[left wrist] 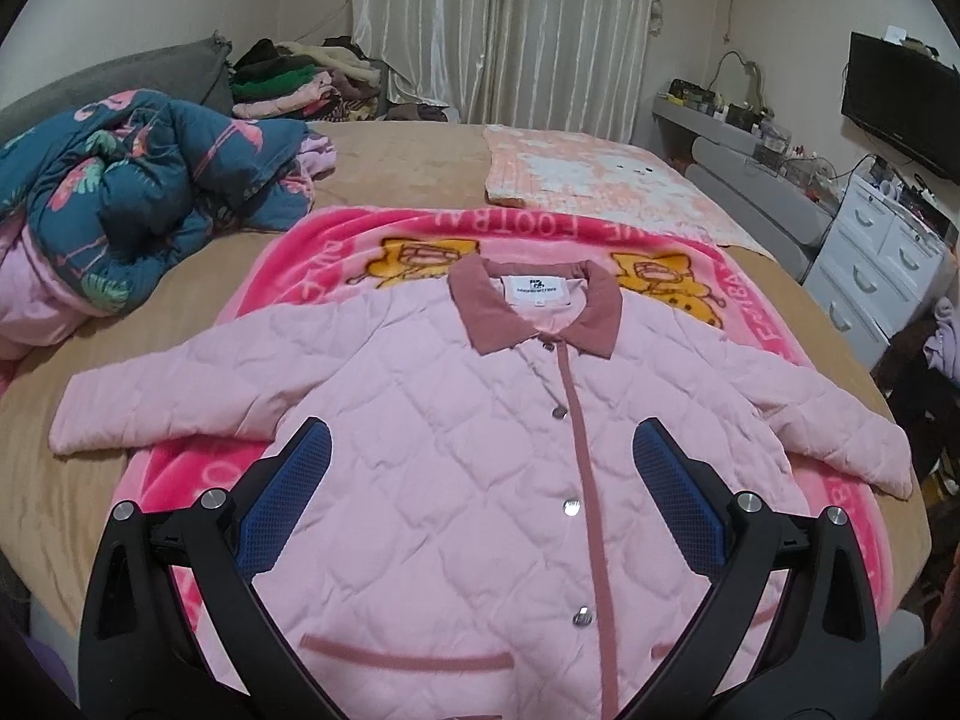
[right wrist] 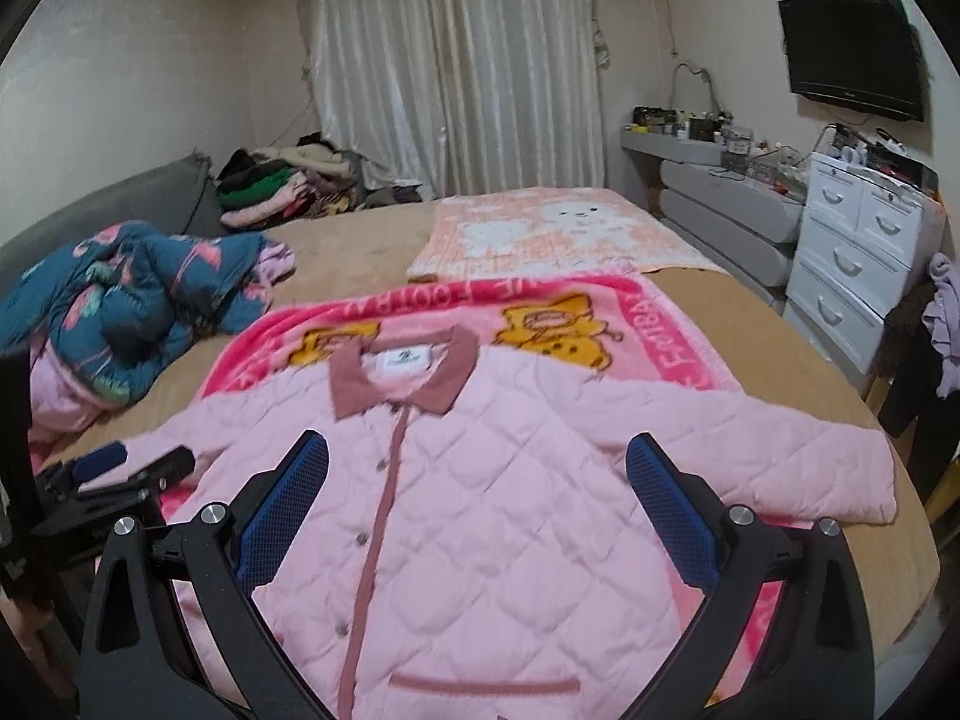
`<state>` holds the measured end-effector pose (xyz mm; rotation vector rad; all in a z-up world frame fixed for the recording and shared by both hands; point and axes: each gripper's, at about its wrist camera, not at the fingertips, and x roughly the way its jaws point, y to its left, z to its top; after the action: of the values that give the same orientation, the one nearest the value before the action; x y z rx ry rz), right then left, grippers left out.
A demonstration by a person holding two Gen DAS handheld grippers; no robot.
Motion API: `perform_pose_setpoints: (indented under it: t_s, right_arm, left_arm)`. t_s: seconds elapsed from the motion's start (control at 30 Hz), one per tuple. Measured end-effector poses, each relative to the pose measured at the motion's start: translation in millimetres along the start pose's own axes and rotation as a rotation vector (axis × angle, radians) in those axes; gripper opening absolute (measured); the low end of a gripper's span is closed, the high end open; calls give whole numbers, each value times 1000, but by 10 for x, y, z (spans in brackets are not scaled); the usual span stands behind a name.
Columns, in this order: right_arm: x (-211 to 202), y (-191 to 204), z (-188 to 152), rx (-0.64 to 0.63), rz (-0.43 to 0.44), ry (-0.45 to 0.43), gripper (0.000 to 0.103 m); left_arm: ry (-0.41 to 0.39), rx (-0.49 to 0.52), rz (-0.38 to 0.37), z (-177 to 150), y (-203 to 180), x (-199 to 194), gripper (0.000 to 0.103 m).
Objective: Fold large clothes
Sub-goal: 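Move the right tool along the jacket sleeve toward its cuff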
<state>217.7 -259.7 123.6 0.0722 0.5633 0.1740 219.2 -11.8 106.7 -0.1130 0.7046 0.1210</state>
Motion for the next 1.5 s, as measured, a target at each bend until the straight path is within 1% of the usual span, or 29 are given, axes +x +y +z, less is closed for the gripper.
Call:
perform_pose_setpoints:
  t_s: [0.17,0.37,0.5,0.6,0.67,0.83,0.93,1.07,1.23,1.33,1.4,1.5]
  right_arm:
    - [200,-218,167,31,-37,-2,99]
    - [439,-617,152,91,-95,17,99]
    - [624,-978,53,162,-150,49,99]
    - [728,-1282,-39,237,-197,74,99]
    - [767,-1469,-93,275,-234,81,99]
    - [790,-1833,-197,348,-290,84,99]
    - [829,-2021,-265,360,-359,85,99]
    - [892,-2290,-378,413,-401,99,99]
    - [1044,-2634,-568,486,-448,134,99]
    - [1122,-2821,-668,548,-448,140,99]
    - [1139,-2932,-723,594,-436,132,99]
    - [1214,-3101,-826,657,-445,149,99]
  left_arm:
    - [3,17,-14,139,-211,160,94]
    - [33,46,-33,203,-497,395,94]
    - [59,68,-55,198,-712,611,94]
    - [82,76,-69,166,-898,804,94]
    - [95,71,-85,145,-982,889,94]
    - [116,69,-131,87,-1228,1099,94]
    - [130,89,-127,70,-1393,1213,94]
    - [147,111,-125,40,-1582,1345,94]
    - [182,133,-104,-46,-1747,1501,94]
    - [203,144,-110,-110,-1842,1552,94]
    - [207,148,-114,-130,-1889,1570,94]
    - [207,167,-109,-168,-1975,1579,94]
